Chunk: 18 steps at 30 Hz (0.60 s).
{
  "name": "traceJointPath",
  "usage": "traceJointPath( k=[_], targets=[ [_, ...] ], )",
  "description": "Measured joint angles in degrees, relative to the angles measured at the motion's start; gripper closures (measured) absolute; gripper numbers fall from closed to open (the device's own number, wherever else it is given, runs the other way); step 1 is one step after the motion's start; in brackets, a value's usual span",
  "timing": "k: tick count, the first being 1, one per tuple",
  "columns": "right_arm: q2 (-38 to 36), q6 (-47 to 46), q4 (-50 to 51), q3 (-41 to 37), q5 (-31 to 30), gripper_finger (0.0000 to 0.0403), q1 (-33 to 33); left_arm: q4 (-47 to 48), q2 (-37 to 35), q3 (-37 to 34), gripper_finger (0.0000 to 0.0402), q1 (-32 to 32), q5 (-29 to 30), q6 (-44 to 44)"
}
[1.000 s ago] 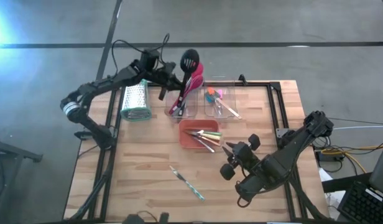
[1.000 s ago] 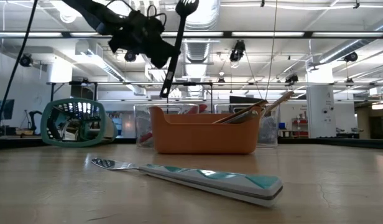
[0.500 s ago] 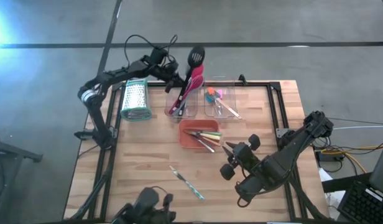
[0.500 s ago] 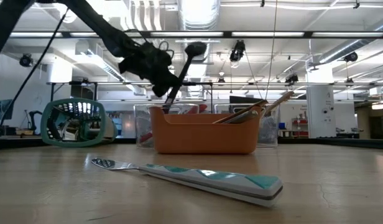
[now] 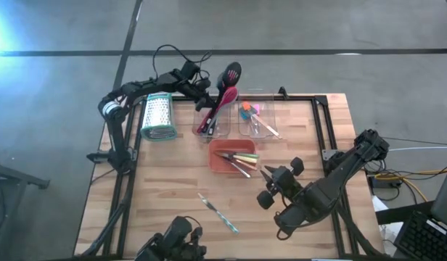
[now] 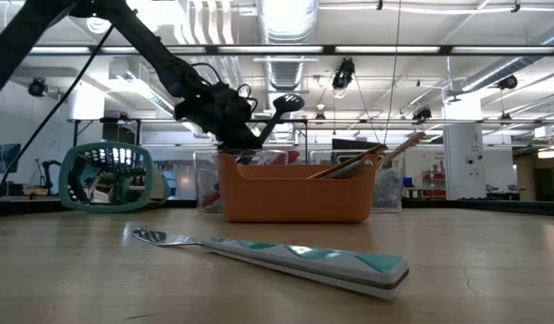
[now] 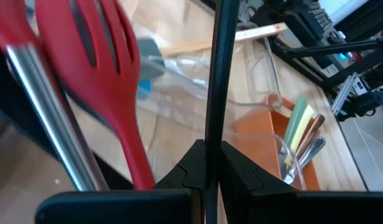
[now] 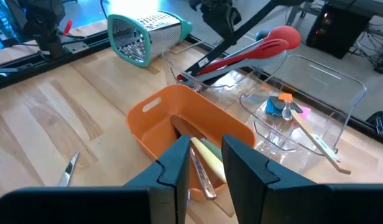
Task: Pick & Place Kitchen Items
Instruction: Put the black serving spoon into the left transparent bin
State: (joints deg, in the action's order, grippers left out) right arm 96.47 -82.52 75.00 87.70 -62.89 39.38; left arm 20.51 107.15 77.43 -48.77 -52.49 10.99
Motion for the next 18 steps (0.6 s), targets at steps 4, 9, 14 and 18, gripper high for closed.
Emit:
traceJointPath(
  k=[4,9,14,18],
  targets=[
    [0.0,-0.04,-0.03,-0.28,0.06,0.0312,0.0,-1.88,-0.05,-2.57,0.0377,0.0,0.08,-0.17],
    [0.0,-0.04,-0.04,-0.3,0.06,0.032,0.0,-6.67,-0.22,-5.82,0.0377,0.07,1.02,-0.7],
    [0.0,-0.04,-0.07,-0.3,0.08,0.0328,0.0,-8.74,-0.22,-7.43,0.0377,0.07,1.57,-1.98],
    [-0.01,-0.02,-0.07,-0.3,0.07,0.033,0.0,-8.8,-0.22,-7.45,0.0377,0.02,3.09,-2.53]
  ],
)
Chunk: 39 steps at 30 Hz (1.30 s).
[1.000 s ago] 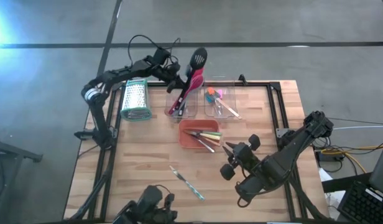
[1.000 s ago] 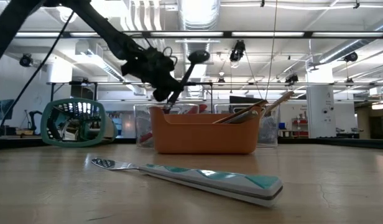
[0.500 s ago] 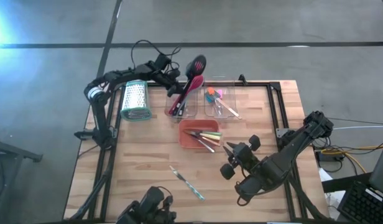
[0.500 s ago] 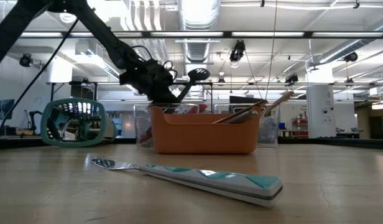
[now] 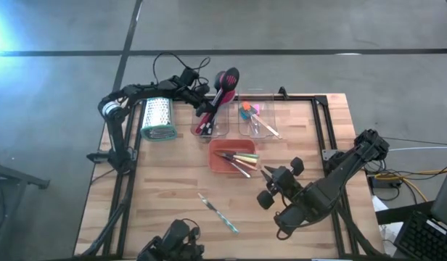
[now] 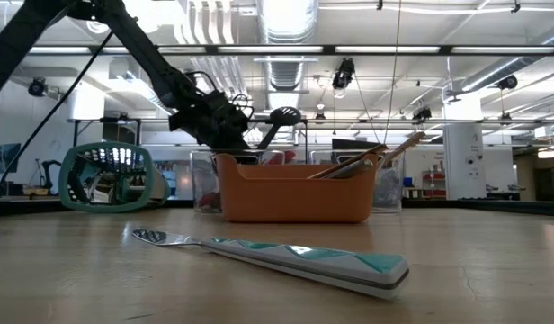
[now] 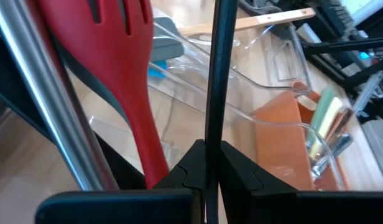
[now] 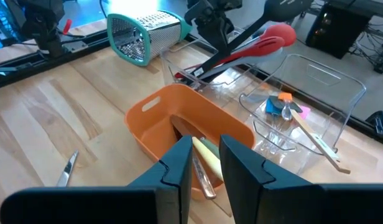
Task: Pick & Place Kitchen Items
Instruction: Put the black serving spoon into the left transparent bin, then put the blue knife into the orange bin
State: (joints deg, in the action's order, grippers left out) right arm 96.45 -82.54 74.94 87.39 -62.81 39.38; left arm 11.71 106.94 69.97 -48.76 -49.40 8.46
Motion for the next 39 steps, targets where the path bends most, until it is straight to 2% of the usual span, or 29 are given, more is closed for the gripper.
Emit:
traceJointPath(
  k=[3,10,15,19,24,28,32,35,39],
  targets=[
    [-0.01,0.0,-0.04,0.0,0.01,0.0325,0.0,-0.09,0.0,0.0,0.0373,0.05,2.05,-0.12],
    [-0.03,-0.02,-0.17,0.0,0.31,0.0314,0.0,-0.73,0.02,0.02,0.028,-0.06,3.33,-0.16],
    [-0.07,-0.01,-0.28,0.0,1.26,0.0312,0.0,-0.49,0.0,0.68,0.0245,-0.06,3.05,-0.25],
    [-0.07,-0.02,-0.33,0.0,2.05,0.0318,0.0,-0.26,-0.21,3.42,0.0239,-0.36,3.38,-0.78],
    [-0.07,-0.72,-0.55,0.01,3.32,0.0329,0.02,3.16,-0.36,10.39,0.0237,-1.06,3.25,-2.3],
    [-0.07,-1.97,-0.55,0.0,3.38,0.0334,0.13,11.43,-1.14,18.03,0.0237,-1.15,2.74,-3.81],
    [-0.05,-2.92,-0.76,0.01,3.46,0.0331,0.13,22.25,-3.73,24.35,0.0237,-0.32,0.75,-0.56],
    [0.01,-2.78,-2.65,0.01,3.53,0.0325,0.11,28.17,-7.52,25.63,0.0239,1.36,0.44,3.24],
    [0.01,2.19,-8.77,0.0,3.93,0.0318,0.11,31.35,-15.17,23.01,0.0239,4.57,0.81,6.6]
  ],
)
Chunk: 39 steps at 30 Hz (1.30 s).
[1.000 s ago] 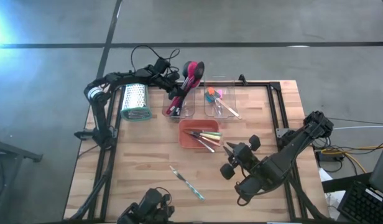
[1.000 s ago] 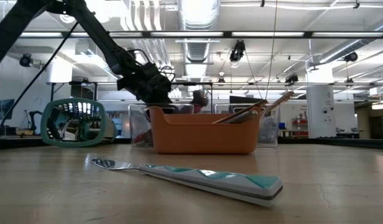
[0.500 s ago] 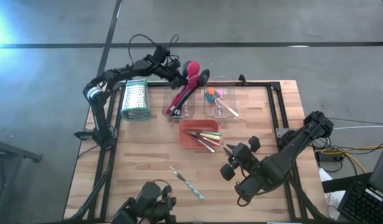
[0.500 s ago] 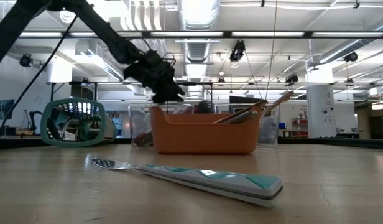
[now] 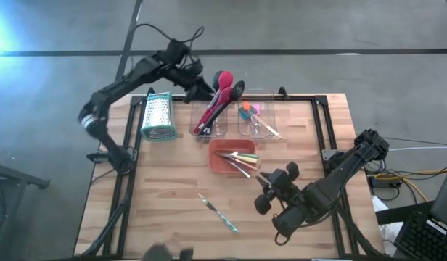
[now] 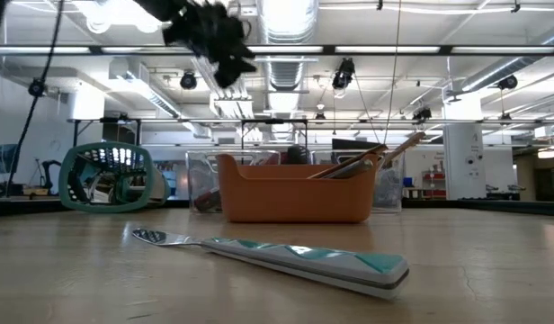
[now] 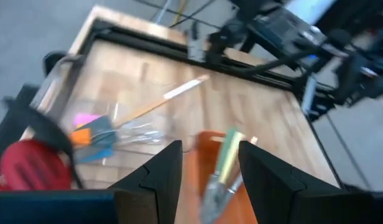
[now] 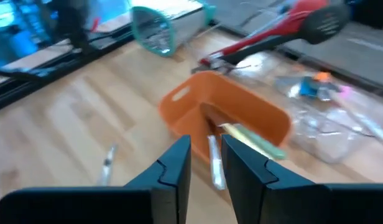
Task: Pick & Place Kitchen Items
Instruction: Put the blue knife into the orange bin
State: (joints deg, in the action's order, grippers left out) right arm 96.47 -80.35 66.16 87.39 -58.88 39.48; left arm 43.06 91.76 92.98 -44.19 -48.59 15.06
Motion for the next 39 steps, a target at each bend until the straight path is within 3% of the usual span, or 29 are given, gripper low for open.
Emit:
traceJointPath(
  k=[4,10,20,26,32,39],
  targets=[
    [0.02,10.16,-10.28,0.0,2.86,0.0314,0.0,-1.81,-9.56,-6.7,0.0239,4.22,0.95,1.36],
    [1.02,22.84,-25.87,0.02,8.67,0.0326,-0.18,-12.96,-26.08,-22.46,0.0239,10.67,6.79,-1.77],
    [11.13,18.36,-34.33,0.02,23.53,0.0344,-0.13,-31.34,-47.03,-44.27,0.0239,13.77,8.84,-7.18],
    [16.94,16.29,-35.24,3.04,26.88,0.0341,-0.38,-38.81,-52.19,-50.61,0.0239,13.77,8.84,-8.02],
    [23.24,17.85,-34.45,8.47,31.67,0.0339,-2.99,-41.19,-53.0,-53.84,0.0238,13.77,8.86,-8.05],
    [29.47,13.23,-15.21,18.95,38.56,0.0339,-5.82,-40.99,-52.71,-58.34,0.0238,13.77,8.84,-8.05]
  ],
)
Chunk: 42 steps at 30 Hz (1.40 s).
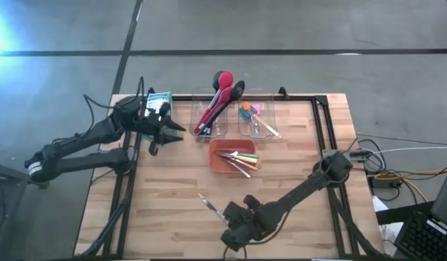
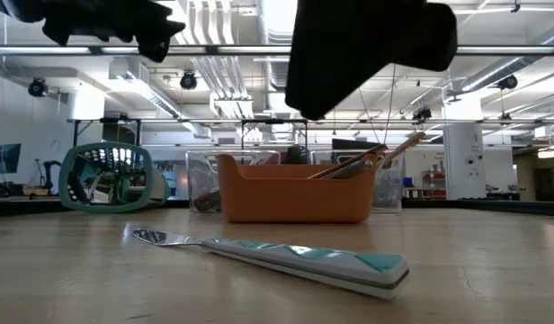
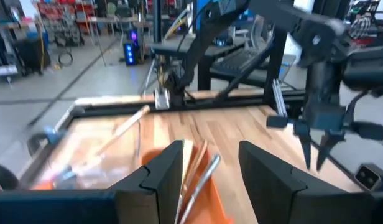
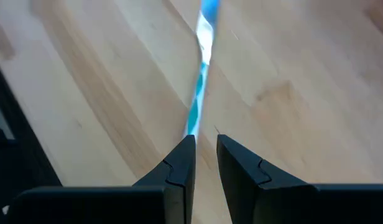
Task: Pick & Place Kitchen Items
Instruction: Put the blue knife into the orange bin
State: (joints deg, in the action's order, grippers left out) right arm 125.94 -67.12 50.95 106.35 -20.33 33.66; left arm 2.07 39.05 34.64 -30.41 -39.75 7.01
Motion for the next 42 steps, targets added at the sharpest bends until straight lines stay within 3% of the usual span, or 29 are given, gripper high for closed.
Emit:
traceJointPath(
  k=[9,14,16,20,27,30,37,39,42],
  targets=[
    [5.21,1.1,3.33,10.35,0.25,0.0324,-0.31,-4.39,-0.23,-8.31,0.0238,0.27,-0.86,-0.72],
    [8.33,0.87,3.82,11.73,6.99,0.0297,-1.5,-20.48,-2.12,-15.48,0.0238,5.8,-13.03,-4.03],
    [8.86,0.7,4.5,11.82,8.12,0.0285,-1.74,-28.9,-2.82,-17.54,0.0238,9.99,-14.57,-7.68],
    [9.12,0.18,4.46,11.58,8.38,0.0263,-2.27,-33.87,-4.36,-18.07,0.0238,17.27,-5.19,-11.36],
    [9.19,-0.4,4.16,10.77,8.2,0.0239,-2.44,-19.29,-5.89,-16.53,0.0238,27.83,19.36,-9.52],
    [9.19,-0.49,3.75,10.29,7.48,0.0235,-2.4,-17.44,-6.08,-17.17,0.0238,32.01,28.13,-8.98],
    [9.19,-1.5,-2.44,6.4,6.87,0.0234,-2.44,-17.0,-6.07,-20.75,0.0238,37.66,37.57,-7.16],
    [9.19,-1.6,-2.78,5.12,6.88,0.0234,-2.42,-17.14,-5.99,-22.04,0.0238,37.7,37.74,-6.35],
    [9.19,-1.92,-3.67,3.45,6.87,0.0234,-2.44,-17.56,-6.01,-24.29,0.0238,37.7,33.39,-4.63]
  ],
)
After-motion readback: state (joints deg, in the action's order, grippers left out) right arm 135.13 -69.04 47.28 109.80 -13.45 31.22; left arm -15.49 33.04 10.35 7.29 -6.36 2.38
